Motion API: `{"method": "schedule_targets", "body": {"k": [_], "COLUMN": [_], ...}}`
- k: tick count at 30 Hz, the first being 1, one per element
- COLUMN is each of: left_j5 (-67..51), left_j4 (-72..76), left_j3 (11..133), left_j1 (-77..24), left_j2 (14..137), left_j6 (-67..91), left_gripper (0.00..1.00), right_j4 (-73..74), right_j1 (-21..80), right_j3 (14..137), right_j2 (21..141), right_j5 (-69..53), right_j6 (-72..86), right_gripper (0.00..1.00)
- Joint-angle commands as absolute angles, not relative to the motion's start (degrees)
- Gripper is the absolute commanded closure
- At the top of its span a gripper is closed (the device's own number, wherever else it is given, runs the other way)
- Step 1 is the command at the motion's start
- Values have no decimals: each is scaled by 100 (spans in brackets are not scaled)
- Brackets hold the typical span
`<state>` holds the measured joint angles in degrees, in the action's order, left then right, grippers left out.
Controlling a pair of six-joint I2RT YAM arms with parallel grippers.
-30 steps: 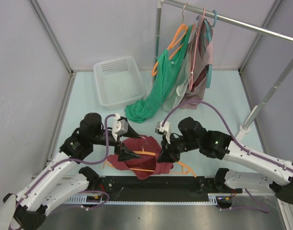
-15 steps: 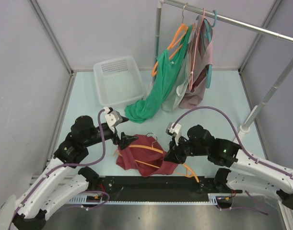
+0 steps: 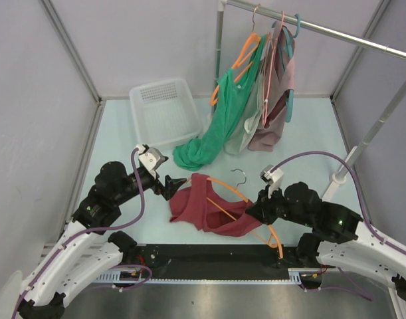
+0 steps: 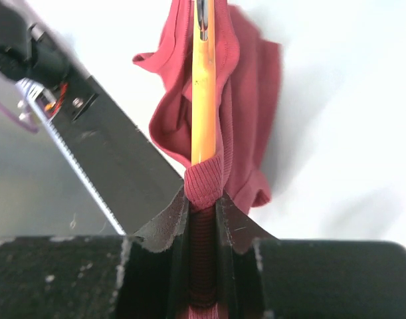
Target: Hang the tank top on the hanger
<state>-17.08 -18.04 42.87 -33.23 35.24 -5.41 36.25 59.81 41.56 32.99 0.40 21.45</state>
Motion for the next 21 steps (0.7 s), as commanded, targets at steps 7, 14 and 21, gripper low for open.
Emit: {"method": "schedule_targets", "body": {"k": [7,14,21], "left_j5": [-1503,-1494,-1512], "left_j4": [-1688,-1705,-1696], "left_j3": [4307,4315,4315], "left_j1": [-3269,-3261,-3261], "left_j2": [3516,3498,3542], "left_j6": [-439,-431,-431], "left_gripper": [1,0,0], "right_j4": [4814,5879,6634], "right_j1": [5968,5968,5968], "right_j3": [5025,5913,6511], "right_j2": [2391,2470,2513], "right_j5": [1775,2513,2909], "right_j6": [2909,3278,3568], "right_gripper": [100,100,100]}}
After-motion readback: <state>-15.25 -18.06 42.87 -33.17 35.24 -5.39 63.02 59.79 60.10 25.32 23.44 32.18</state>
